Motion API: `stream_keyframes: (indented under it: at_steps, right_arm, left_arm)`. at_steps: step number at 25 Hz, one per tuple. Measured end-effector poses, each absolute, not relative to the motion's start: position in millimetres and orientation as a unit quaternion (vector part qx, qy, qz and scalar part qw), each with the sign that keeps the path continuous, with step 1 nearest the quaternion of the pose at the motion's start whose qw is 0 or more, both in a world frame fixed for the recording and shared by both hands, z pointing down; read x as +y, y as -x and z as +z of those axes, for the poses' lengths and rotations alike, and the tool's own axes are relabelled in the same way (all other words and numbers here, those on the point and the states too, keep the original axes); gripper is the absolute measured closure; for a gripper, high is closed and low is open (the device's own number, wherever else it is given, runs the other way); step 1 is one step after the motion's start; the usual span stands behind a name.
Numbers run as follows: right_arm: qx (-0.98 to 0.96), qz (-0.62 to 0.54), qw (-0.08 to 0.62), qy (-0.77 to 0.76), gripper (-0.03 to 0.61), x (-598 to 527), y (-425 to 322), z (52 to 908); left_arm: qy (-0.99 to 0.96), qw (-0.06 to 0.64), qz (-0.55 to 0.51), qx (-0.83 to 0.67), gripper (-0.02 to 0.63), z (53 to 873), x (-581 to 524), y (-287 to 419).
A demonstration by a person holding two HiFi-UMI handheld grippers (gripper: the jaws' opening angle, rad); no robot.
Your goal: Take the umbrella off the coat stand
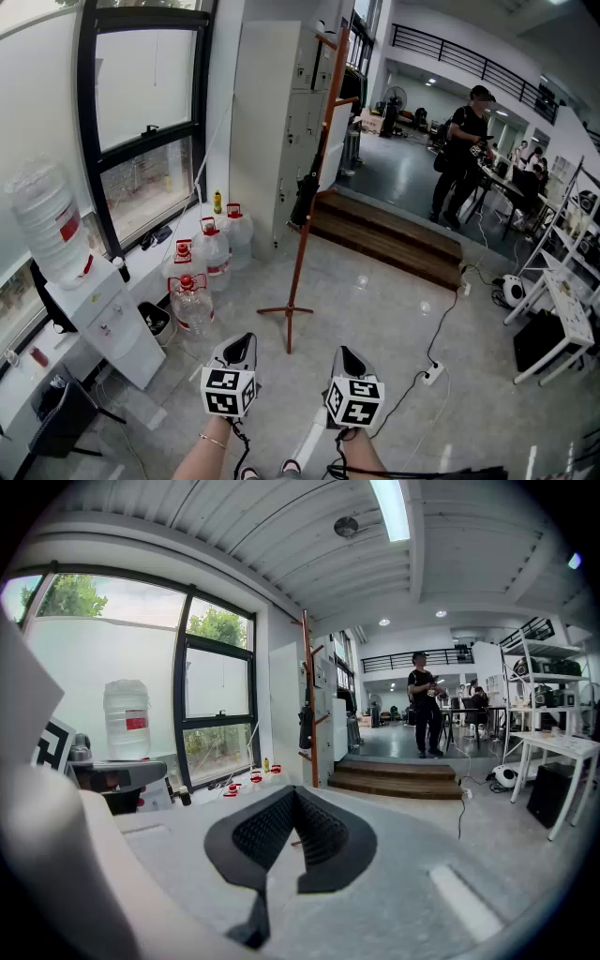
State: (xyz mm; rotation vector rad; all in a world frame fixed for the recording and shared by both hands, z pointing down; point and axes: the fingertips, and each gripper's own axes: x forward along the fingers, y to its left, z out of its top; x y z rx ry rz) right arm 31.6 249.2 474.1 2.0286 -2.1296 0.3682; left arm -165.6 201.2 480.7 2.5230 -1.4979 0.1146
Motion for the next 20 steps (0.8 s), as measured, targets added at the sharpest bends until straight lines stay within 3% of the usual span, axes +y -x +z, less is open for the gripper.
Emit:
stream_keyframes:
  at_steps: [20]
  right_arm:
    - [-0.691, 0.147, 0.091, -0.702, 0.574, 241, -8, 494]
  left_arm:
    - [-0.87, 0.101, 0.056, -0.479, 0.609, 494, 187, 192]
